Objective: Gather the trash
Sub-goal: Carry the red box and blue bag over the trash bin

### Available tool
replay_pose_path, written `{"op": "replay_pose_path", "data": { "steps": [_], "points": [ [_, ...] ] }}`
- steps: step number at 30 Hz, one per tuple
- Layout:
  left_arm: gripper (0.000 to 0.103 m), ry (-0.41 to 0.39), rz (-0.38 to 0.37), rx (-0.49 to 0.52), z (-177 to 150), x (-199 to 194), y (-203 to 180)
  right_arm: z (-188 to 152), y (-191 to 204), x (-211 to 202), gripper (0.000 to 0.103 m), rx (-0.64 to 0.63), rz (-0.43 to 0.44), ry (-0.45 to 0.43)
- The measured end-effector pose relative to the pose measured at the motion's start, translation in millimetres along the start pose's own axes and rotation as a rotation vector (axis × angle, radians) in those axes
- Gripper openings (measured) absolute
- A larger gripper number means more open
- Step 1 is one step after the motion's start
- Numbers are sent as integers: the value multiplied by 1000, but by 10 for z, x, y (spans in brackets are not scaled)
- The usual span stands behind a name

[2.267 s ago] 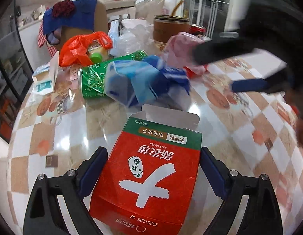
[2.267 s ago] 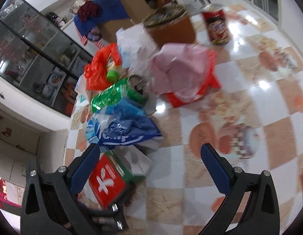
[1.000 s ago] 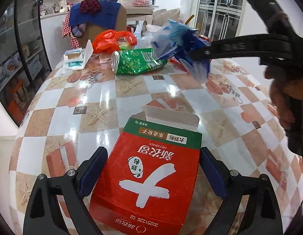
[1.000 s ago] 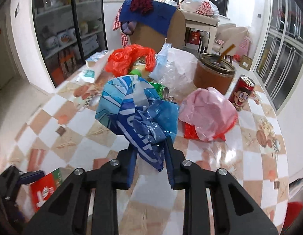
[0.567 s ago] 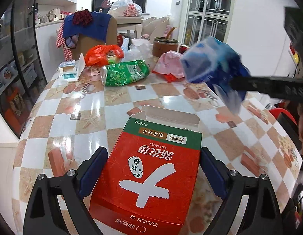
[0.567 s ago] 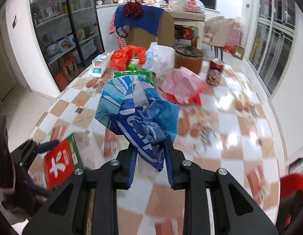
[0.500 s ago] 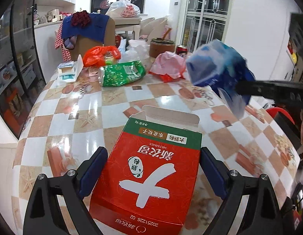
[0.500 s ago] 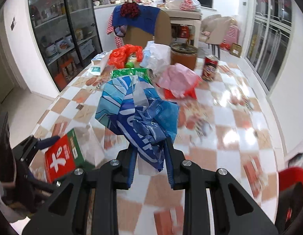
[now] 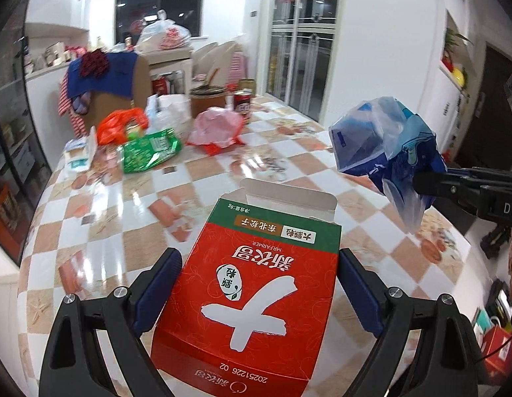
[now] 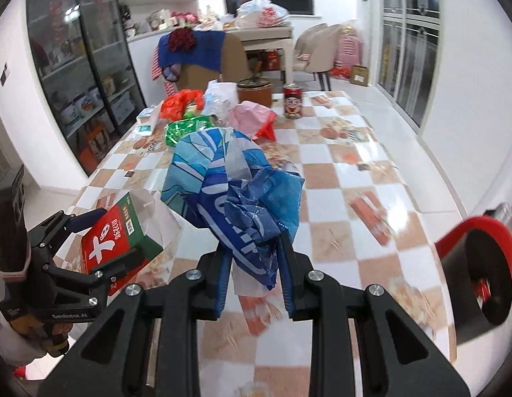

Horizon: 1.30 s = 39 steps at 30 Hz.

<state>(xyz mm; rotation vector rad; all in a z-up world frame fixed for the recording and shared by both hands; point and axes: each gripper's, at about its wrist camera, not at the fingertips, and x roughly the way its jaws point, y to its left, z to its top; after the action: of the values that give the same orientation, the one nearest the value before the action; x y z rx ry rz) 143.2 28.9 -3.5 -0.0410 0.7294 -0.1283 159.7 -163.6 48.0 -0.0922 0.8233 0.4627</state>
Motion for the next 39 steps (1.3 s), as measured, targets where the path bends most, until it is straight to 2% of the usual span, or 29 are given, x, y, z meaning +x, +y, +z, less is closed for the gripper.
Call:
{"op": "replay_pose_path", "data": {
  "steps": [11,24,32,39],
  "points": [
    [103,7,-130,131,207,50,-846,-342,-768,-523,28,164,-93,-66],
    [103,-12,-301,294,683,288,-2054,-699,-1892,-1045,28,352,-253,-111],
    [103,0,-386,373,996,652,-2821,-756,-2496,-1082,28,436,-312,-98],
    [103,35,-394,464,1146,1097,-3410,-776,-3016,-966,28,512,-320,-65]
  ]
}}
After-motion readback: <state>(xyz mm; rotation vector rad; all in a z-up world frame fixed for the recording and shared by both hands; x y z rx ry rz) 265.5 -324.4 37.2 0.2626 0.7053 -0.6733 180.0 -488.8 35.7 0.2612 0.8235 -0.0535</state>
